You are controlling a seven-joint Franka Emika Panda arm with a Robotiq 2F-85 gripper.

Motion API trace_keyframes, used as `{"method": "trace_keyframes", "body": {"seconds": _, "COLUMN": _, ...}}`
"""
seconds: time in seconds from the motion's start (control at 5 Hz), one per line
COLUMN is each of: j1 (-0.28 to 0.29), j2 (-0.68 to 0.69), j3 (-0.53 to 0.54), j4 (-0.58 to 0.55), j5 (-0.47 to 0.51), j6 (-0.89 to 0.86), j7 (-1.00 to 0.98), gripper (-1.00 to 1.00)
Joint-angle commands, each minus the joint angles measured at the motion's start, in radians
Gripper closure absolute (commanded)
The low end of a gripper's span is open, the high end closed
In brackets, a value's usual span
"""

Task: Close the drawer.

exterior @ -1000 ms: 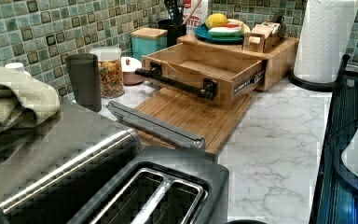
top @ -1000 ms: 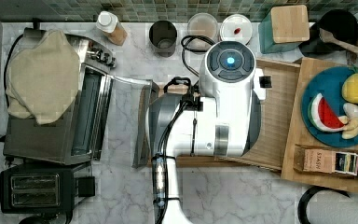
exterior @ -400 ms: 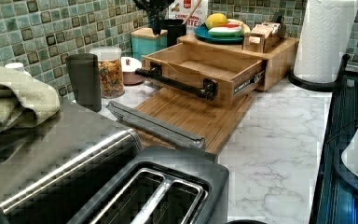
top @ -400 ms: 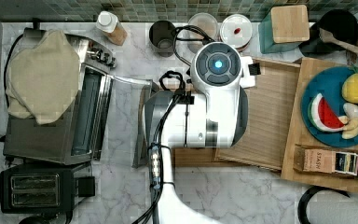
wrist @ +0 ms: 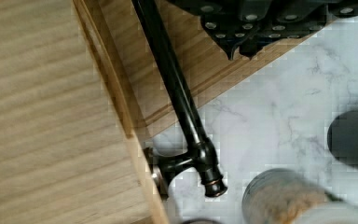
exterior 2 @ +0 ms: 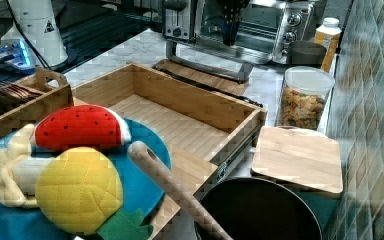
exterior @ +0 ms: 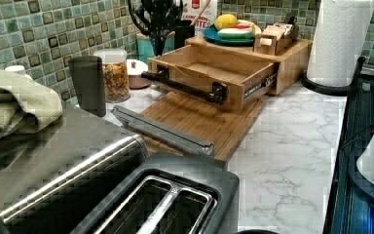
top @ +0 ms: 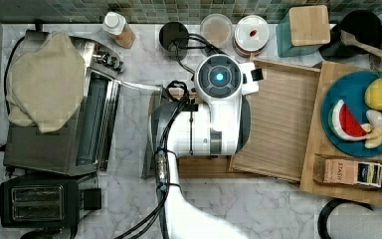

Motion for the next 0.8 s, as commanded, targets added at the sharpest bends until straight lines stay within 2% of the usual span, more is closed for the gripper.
{"method": "trace_keyframes", "body": {"seconds": 0.2, "j1": -0.003, "j2": 0.067, "j3": 0.008, "j4": -0.087, "j5": -0.023, "j6": 0.147, "j7": -0.106, "gripper": 1.0}}
{"method": "trace_keyframes", "body": {"seconds": 0.8, "j1": -0.043, "j2": 0.086, "j3": -0.018, "j4": -0.095, "j5": -0.085, "j6": 0.178, "j7": -0.2, "gripper": 1.0}}
